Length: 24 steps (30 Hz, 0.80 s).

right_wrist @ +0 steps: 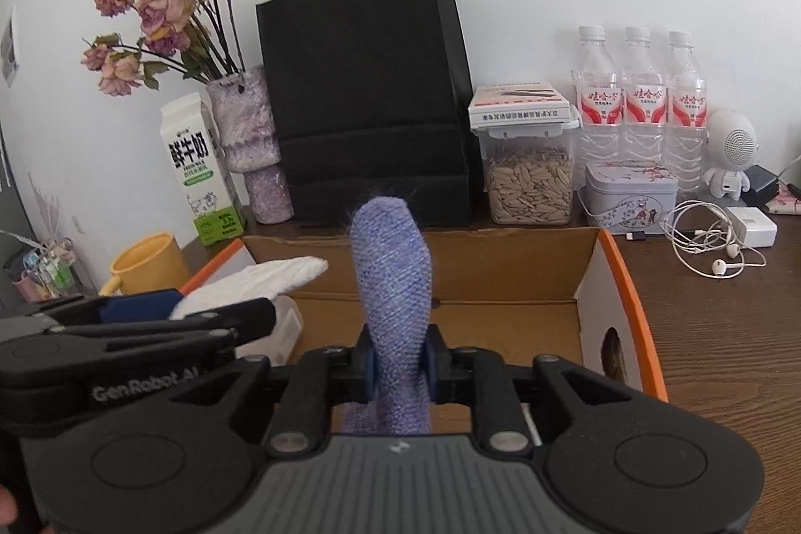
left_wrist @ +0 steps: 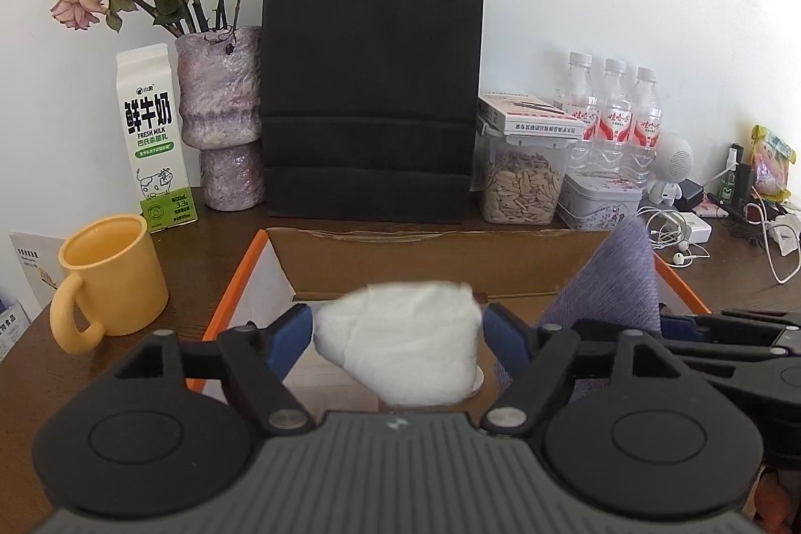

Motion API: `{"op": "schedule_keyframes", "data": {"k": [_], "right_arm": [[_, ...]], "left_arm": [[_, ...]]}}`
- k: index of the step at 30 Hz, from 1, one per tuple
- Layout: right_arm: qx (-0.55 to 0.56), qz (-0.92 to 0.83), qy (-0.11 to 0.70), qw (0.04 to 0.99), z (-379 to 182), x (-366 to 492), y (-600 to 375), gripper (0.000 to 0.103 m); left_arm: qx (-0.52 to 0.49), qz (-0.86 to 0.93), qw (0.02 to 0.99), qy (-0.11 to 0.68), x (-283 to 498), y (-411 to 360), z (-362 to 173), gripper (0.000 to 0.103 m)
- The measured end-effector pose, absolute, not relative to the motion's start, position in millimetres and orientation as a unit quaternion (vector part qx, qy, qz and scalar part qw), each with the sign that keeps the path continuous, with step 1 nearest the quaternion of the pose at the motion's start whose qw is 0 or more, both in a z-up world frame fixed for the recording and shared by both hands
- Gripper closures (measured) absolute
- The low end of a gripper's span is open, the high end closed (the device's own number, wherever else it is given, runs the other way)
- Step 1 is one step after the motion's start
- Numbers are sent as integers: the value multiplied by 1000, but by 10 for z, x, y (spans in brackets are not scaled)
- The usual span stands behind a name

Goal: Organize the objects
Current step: 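Carry the tissue and pouch over the cardboard box and open both grippers, then withdraw both grippers from the box toward the navy case and plush sheep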

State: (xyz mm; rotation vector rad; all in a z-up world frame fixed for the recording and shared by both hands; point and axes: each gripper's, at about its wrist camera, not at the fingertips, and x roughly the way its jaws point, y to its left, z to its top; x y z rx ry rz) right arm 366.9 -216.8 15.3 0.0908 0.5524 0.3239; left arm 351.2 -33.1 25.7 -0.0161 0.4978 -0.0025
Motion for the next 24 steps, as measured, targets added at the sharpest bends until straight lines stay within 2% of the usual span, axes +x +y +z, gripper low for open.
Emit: {"op": "schedule_keyframes", "data": {"k": [1,2,3,5,7,13,16,24], "right_arm": [[36,144,275,950,146,3679,-2174,58],[28,125,277,952,141,3691,-2185,44],[23,111,278,954,140,3699,-2197,38],[17,90,280,956,132,3719,-2238,18],[13,82,281,956,124,3728,-2257,14],[7,85,277,957,149,3709,-2254,14],[1,93,273,957,166,3679,-2214,8],[-15,93,253,963,243,3515,-2184,6]], "left_arm": [[-11,5,969,248,3523,-308,258,17],[-14,13,968,249,3533,-288,255,5],[-18,23,968,248,3542,-267,253,0],[-25,26,968,247,3552,-240,254,0],[-25,25,968,250,3554,-238,258,0],[-29,25,969,245,3533,-220,289,0],[-26,23,969,246,3516,-229,292,0],[-33,32,971,236,3361,-174,364,0]]}}
